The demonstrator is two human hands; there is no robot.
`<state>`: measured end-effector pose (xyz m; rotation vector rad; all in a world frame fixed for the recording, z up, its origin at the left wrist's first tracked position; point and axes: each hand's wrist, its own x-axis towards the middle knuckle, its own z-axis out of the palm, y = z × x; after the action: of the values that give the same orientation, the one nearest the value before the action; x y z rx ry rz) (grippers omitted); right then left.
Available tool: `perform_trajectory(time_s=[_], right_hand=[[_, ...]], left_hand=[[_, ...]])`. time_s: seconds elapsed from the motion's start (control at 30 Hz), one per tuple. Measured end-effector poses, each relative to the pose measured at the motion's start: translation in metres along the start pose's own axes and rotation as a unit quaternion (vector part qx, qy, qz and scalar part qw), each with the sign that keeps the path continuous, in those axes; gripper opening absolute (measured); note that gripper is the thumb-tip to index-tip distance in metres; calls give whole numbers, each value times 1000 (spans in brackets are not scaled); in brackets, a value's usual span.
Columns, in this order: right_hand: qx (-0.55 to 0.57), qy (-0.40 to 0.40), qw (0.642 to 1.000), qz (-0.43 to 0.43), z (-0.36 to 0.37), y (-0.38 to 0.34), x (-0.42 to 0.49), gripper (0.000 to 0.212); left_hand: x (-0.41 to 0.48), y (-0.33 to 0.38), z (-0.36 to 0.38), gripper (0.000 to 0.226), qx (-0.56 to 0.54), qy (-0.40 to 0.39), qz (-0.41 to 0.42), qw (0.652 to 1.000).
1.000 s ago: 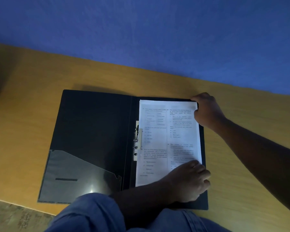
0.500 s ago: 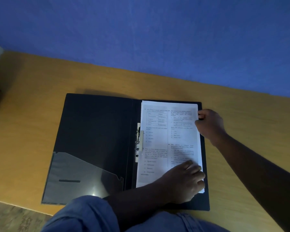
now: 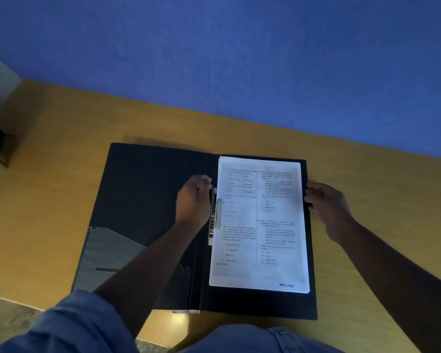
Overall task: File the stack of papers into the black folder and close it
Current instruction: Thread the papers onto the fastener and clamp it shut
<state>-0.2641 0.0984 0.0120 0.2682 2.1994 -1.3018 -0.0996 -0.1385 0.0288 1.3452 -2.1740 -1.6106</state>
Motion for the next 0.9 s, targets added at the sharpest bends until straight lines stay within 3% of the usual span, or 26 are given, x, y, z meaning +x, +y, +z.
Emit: perform_trajectory(time_s=[0.13,0.27,0.47,0.77,0.9], right_hand=[[29,1,999,-19,-6,11,1,36],[45,-10,998,-30,-5,14,-3,33],[44,-1,998,-43,-3,18,-3,32],[-17,14,998,-57,-2,22,-4,33],[-20,11,998,-61,-2,21,-5,33]], left_hand=[[7,2,-9,40,-61,-56,-89,993],[-2,5,-15,46,-96,-94,-98,986],[-17,-1,-30,19,-62,-102,-70,990],[-36,-24,-42,7,1,-138,-71,988],[-45,-26,-44,10,-26,-128,-128,983]])
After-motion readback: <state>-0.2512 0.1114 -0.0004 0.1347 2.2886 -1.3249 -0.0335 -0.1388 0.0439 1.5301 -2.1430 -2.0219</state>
